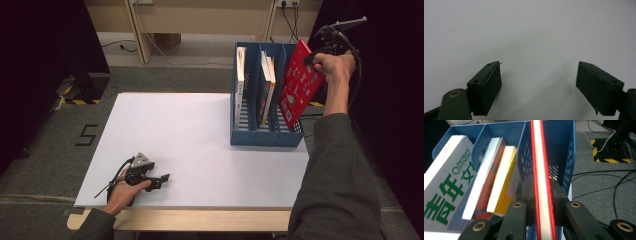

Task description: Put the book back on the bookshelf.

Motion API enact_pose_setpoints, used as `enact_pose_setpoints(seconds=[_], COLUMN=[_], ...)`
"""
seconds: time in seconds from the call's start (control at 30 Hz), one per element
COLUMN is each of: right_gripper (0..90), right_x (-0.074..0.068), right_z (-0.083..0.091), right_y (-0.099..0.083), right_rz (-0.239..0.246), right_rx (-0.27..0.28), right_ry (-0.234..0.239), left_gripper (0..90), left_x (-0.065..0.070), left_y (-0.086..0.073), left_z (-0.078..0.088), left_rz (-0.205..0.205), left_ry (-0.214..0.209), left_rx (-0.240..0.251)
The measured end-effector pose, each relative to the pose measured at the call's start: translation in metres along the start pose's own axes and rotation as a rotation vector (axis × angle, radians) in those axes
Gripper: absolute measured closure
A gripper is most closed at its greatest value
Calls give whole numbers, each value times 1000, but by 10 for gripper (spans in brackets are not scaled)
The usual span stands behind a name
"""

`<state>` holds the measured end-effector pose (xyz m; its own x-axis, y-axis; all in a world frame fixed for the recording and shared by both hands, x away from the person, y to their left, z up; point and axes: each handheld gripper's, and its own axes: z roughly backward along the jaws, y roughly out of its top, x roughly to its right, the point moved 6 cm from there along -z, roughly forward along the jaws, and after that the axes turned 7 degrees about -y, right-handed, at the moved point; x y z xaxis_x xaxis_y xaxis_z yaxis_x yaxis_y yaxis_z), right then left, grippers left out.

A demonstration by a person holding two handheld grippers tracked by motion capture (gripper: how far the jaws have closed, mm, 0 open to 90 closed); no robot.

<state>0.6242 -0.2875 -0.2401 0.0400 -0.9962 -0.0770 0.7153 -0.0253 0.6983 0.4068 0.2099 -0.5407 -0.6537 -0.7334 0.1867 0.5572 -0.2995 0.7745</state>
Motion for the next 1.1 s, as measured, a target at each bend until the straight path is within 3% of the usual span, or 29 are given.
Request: enact_pose_setpoints(seconds=[0.17, 0.57, 1.1], right_gripper=[781, 778, 755], right_x=[0, -2, -16], right_z=[-13, -51, -67], right_y=[-1, -15, -20], right_rz=[-25, -29, -17], right_rx=[4, -35, -46], right_ry=[0, -5, 11], left_gripper=[196, 195, 195], left_x=[0, 0, 0], left_y=[0, 0, 0], left_z=[0, 0, 0], left_rz=[-4, -5, -5], left_ry=[1, 2, 1], left_rx=[-1, -2, -2])
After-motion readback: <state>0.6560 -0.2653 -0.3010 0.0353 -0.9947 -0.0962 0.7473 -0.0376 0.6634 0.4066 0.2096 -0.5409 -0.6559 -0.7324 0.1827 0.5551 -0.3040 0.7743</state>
